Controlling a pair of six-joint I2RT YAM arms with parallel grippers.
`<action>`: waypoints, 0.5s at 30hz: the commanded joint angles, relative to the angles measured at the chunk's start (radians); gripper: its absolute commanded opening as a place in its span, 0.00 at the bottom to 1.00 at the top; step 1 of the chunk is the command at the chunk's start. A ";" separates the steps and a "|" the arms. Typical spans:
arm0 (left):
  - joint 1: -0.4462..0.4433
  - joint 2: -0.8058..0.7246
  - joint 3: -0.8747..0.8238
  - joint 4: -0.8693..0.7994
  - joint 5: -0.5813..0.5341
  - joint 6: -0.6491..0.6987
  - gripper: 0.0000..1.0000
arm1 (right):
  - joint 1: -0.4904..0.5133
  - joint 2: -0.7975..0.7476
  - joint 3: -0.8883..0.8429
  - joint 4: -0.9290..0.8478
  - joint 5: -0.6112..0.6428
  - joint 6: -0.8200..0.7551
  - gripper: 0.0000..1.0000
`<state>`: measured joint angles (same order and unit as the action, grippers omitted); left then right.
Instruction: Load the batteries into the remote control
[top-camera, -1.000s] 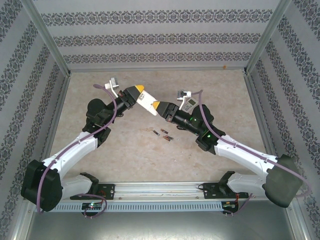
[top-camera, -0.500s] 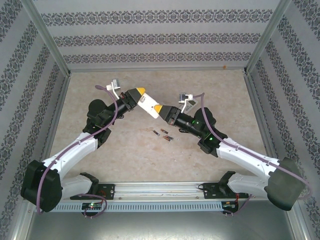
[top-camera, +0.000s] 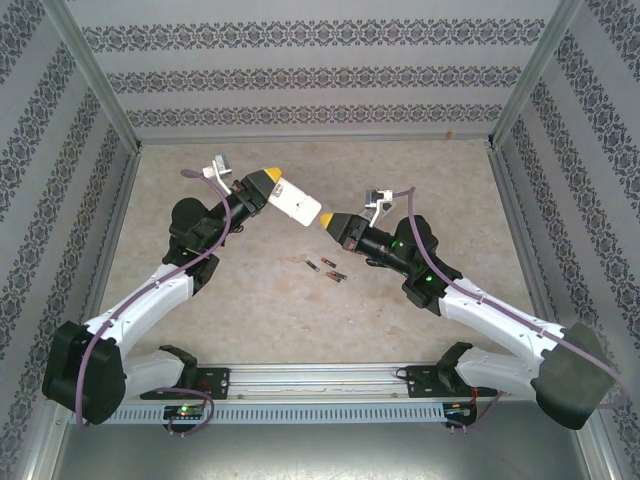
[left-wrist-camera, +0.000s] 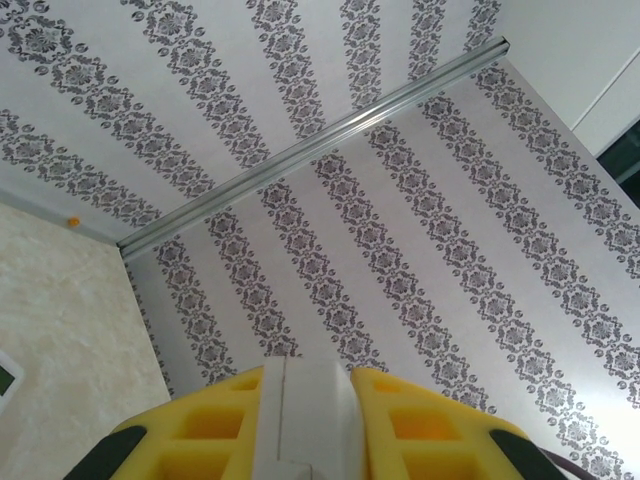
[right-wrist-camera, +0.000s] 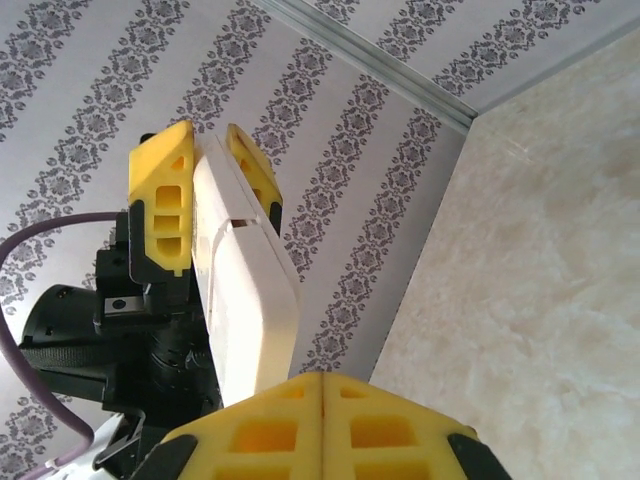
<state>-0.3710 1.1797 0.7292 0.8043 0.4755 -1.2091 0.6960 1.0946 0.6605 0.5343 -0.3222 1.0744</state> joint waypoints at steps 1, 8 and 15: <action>0.004 0.006 -0.003 0.084 -0.010 -0.003 0.00 | 0.000 -0.001 -0.001 0.012 -0.012 -0.020 0.07; 0.008 -0.006 -0.010 0.065 -0.031 0.009 0.00 | 0.001 -0.044 -0.014 0.034 -0.012 -0.027 0.46; 0.008 0.001 -0.005 0.075 -0.017 0.002 0.00 | 0.027 -0.001 0.039 0.053 -0.014 -0.002 0.57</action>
<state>-0.3710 1.1839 0.7258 0.8085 0.4583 -1.2087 0.7074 1.0729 0.6601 0.5407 -0.3237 1.0679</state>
